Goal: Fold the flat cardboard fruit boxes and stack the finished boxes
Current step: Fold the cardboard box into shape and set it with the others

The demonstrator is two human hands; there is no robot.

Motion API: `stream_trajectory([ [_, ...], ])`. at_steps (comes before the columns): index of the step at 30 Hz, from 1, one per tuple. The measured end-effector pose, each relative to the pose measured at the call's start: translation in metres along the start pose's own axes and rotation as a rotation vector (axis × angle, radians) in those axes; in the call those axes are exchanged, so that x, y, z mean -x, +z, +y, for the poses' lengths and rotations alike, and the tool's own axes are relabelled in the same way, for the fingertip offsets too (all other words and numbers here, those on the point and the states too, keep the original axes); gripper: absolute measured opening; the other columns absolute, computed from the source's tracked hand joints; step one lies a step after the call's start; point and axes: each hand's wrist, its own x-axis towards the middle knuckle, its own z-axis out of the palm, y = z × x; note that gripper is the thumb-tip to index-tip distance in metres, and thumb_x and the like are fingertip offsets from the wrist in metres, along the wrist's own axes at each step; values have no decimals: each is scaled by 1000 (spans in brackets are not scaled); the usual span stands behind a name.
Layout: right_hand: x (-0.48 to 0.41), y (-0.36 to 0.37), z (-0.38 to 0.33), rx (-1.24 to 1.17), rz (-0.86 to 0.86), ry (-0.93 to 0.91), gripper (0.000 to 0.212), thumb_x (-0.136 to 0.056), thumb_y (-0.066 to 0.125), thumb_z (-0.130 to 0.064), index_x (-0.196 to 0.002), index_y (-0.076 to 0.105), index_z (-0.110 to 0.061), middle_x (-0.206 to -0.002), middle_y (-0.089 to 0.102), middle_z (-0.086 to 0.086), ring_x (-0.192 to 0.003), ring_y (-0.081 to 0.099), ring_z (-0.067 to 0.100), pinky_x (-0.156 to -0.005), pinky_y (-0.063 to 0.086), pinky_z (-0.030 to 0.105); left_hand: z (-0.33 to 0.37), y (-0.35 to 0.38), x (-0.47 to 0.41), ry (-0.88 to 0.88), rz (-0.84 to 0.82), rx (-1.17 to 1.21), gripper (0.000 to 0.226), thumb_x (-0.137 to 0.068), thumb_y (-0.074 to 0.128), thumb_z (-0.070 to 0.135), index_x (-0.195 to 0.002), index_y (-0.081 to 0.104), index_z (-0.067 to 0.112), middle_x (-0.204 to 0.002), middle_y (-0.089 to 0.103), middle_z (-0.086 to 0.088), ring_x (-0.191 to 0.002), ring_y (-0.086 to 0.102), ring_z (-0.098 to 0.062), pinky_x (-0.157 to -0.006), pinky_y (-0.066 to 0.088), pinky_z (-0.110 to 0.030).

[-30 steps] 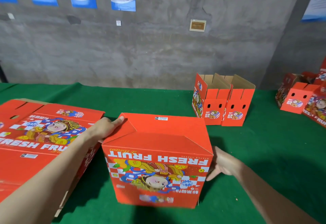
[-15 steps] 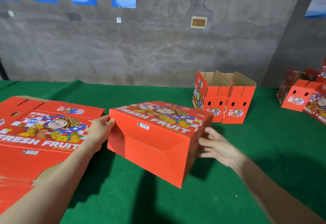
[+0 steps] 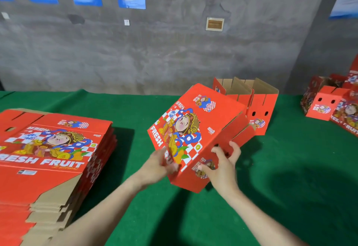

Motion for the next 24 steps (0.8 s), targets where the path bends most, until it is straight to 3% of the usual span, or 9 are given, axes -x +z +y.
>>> stream_trajectory([
  [1,6,5,3,55,-5,-20,47,-66,86,-13,-101,58,-26,-148,2,-5,-97,48,13,-96,46,30,-1,8,-1,27,-23,-188,69,-86,69,27,-144,35,12,-149,32,-6,-140,29,-17,-116,21,-29],
  [3,22,17,10,162,-72,-56,45,-71,81,-10,-108,60,-25,-152,-3,-4,-105,56,23,-97,46,32,0,24,-3,116,-30,-404,81,-89,64,23,-151,13,8,-157,6,-14,-147,2,-19,-113,9,-17],
  [6,47,31,21,264,-196,-148,41,-82,69,-12,-120,60,-25,-150,-15,-10,-126,47,29,-103,42,34,1,40,-7,94,-9,-365,98,-88,66,33,-150,-4,4,-159,1,-15,-147,3,-20,-113,7,-18],
  [11,85,34,37,300,-372,-299,55,-90,53,-11,-140,45,-33,-150,-29,-9,-133,41,32,-106,42,38,-15,36,-4,27,81,-315,127,-76,76,44,-147,-24,11,-157,11,-14,-144,20,-25,-114,26,-33],
  [13,96,29,45,300,-406,-328,61,-86,56,-7,-140,45,-34,-154,-20,-7,-130,46,36,-102,45,40,-26,31,0,73,61,-301,127,-76,77,38,-146,-26,19,-156,18,-10,-140,26,-23,-112,30,-33],
  [16,104,24,45,376,-350,-305,82,-56,81,0,-126,60,-36,-147,27,12,-110,61,36,-79,57,42,-41,20,3,98,43,-222,119,-79,76,29,-145,-22,33,-144,42,-2,-127,45,-22,-105,41,-41],
  [19,99,31,40,468,-354,-291,89,-46,85,-5,-124,61,-40,-137,43,23,-96,65,32,-70,59,37,-49,17,2,119,39,-184,116,-78,77,32,-149,-14,33,-143,41,3,-126,46,-19,-102,44,-43],
  [22,92,44,29,500,-456,-201,81,-80,64,-16,-141,27,-54,-151,14,28,-124,46,40,-95,49,41,-53,22,-3,121,30,-179,115,-79,75,33,-150,-15,29,-144,39,1,-129,42,-16,-104,43,-39],
  [24,89,53,28,509,-530,-125,79,-91,46,-20,-138,-1,-63,-154,-9,18,-137,29,34,-106,38,38,-55,24,-6,133,17,-132,110,-81,74,27,-149,-13,32,-141,42,15,-125,47,-2,-100,46,-25],
])
